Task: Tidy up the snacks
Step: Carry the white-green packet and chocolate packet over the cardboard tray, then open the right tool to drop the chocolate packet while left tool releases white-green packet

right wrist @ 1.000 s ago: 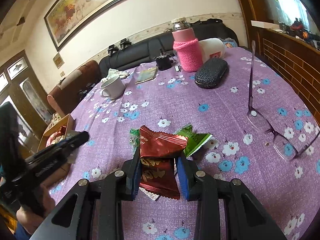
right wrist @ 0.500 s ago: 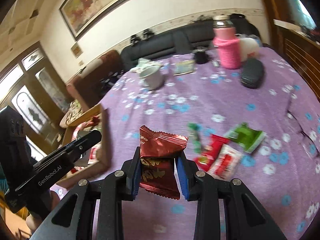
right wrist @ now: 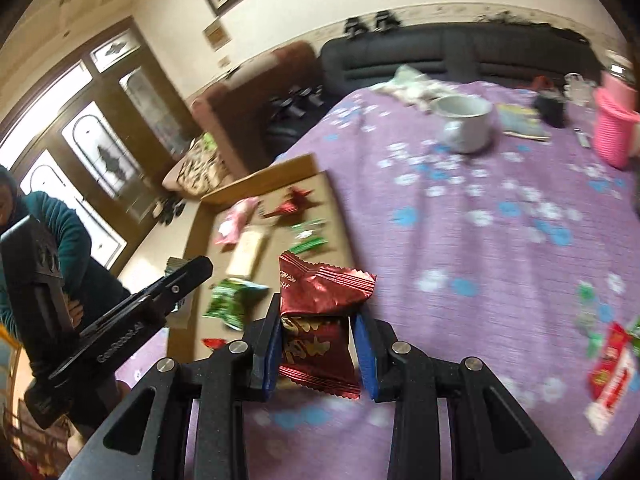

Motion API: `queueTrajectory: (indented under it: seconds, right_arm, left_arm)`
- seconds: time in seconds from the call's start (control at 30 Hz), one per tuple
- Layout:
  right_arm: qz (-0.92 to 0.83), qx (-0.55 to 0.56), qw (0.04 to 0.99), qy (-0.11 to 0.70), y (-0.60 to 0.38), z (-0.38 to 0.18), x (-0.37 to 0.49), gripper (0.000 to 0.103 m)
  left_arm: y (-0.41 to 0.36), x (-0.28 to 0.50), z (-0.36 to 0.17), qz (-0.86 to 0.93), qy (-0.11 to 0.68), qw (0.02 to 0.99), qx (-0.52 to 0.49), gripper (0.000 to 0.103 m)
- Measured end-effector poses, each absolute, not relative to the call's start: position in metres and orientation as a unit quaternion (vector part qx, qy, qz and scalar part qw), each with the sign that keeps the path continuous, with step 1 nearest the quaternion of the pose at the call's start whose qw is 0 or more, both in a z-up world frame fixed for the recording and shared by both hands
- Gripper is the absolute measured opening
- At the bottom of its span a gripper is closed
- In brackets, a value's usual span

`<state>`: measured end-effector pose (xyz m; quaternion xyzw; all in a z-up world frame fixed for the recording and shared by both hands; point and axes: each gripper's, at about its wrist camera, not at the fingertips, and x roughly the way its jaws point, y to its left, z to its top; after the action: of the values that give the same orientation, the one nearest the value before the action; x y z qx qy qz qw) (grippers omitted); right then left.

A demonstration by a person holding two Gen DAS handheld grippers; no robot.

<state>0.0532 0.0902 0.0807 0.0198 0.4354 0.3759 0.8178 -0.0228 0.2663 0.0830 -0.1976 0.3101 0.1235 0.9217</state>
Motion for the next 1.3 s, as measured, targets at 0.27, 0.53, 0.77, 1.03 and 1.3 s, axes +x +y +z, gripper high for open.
queueTrajectory:
  seconds: [0.27,0.53,0.77,1.03,1.3]
  right_arm:
    - [0.371,-0.006,0.814,0.447,0.142,0.053,0.053,0.035]
    - [0.358,-0.021,0.813,0.458,0.165,0.040,0.075,0.035]
    - [0.357,-0.033,0.798,0.484,0.192,0.042,0.107,0.035]
    - [0.367,-0.052,0.773,0.516,0.209,0.034,0.115,0.037]
    - [0.370,-0.032,0.783,0.499,0.196,0.052,0.107,0.038]
  left_arm:
    - [0.304,-0.028,0.052,0.166,0.324,0.905,-0.220,0.020]
    - [0.299,-0.022,0.040,0.189,0.327,0.903,-0.205,0.020]
    - [0.299,-0.020,0.039,0.193,0.329,0.902,-0.202,0.020]
    - [0.298,-0.022,0.040,0.196,0.325,0.903,-0.200,0.020]
    - [0.298,-0.025,0.042,0.199,0.319,0.905,-0.198,0.020]
